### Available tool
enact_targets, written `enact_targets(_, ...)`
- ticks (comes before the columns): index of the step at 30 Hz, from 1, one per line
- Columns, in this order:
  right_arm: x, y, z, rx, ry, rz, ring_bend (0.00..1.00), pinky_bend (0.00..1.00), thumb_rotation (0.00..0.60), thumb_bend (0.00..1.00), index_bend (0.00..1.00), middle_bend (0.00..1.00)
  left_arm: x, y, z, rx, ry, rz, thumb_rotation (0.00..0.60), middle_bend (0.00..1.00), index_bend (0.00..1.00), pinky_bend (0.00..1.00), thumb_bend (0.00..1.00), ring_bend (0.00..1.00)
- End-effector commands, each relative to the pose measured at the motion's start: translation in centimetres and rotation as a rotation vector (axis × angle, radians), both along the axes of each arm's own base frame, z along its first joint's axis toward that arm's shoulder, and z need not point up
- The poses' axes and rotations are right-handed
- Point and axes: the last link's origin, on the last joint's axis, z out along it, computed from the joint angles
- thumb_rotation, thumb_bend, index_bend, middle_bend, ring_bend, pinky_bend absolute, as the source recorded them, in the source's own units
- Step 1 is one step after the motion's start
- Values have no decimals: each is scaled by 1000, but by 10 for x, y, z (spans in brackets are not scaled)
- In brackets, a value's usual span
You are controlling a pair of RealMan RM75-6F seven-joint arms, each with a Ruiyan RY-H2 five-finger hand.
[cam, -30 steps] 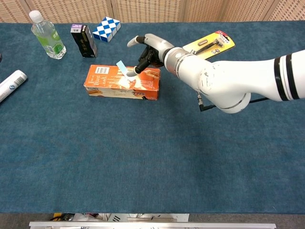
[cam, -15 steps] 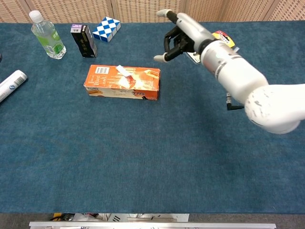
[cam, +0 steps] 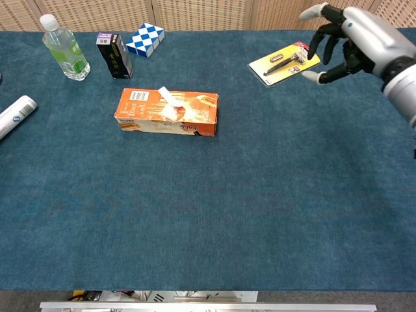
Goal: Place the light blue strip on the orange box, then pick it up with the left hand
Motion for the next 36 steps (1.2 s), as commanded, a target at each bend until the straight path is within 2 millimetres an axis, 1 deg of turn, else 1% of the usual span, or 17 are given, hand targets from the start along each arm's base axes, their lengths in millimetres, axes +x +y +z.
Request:
enact_targets(1,-16,15,16,-43,62,-10,540,834,600,188,202,518,2,5,0,-15,8,-27,600,320,122,373,469,375)
enact_targets(6,-37,34,35,-96,186,-26,539,833,600,191,227,517,9,13,-1,-22,6,-69,600,339,122,423,469,386)
enact_targets(8,-45,43,41,-108,247,-36,563,833,600,193,229,520,12,17,-3,-26,7,-93,600,369,121,449,469,411)
enact_targets(10,-50,49,46,-110,274,-53,603,833,600,194,229,528,15,21,-5,-35,16,-117,600,432,120,497,469,482)
enact_targets(13,-54,54,56,-130,278,-79,648,835,600,196,229,562,22,30,-9,-85,47,-163,600,581,116,643,469,642)
enact_targets(14,-54,54,59,-138,275,-81,666,843,600,197,229,579,25,33,-11,-103,57,-177,600,612,116,673,469,672)
enact_targets(17,-52,56,66,-160,258,-80,701,873,600,248,229,612,34,42,-16,-165,82,-228,600,762,115,790,469,827)
enact_targets(19,-51,56,70,-171,250,-80,717,897,600,265,231,629,42,50,-21,-204,82,-265,600,861,114,867,469,926)
enact_targets(21,-50,57,72,-178,246,-83,745,932,600,278,233,654,49,58,-26,-241,82,-294,600,908,114,902,490,965)
enact_targets(24,-50,57,74,-181,243,-87,783,970,600,287,233,686,61,69,-32,-284,93,-341,600,943,114,931,564,998)
enact_targets(28,-51,56,73,-171,243,-93,807,976,600,289,233,705,78,86,-46,-352,106,-400,600,967,115,948,668,1000)
enact_targets(36,-51,50,73,-175,250,-104,842,997,600,289,234,738,109,109,-77,-469,172,-460,600,980,115,961,746,1000)
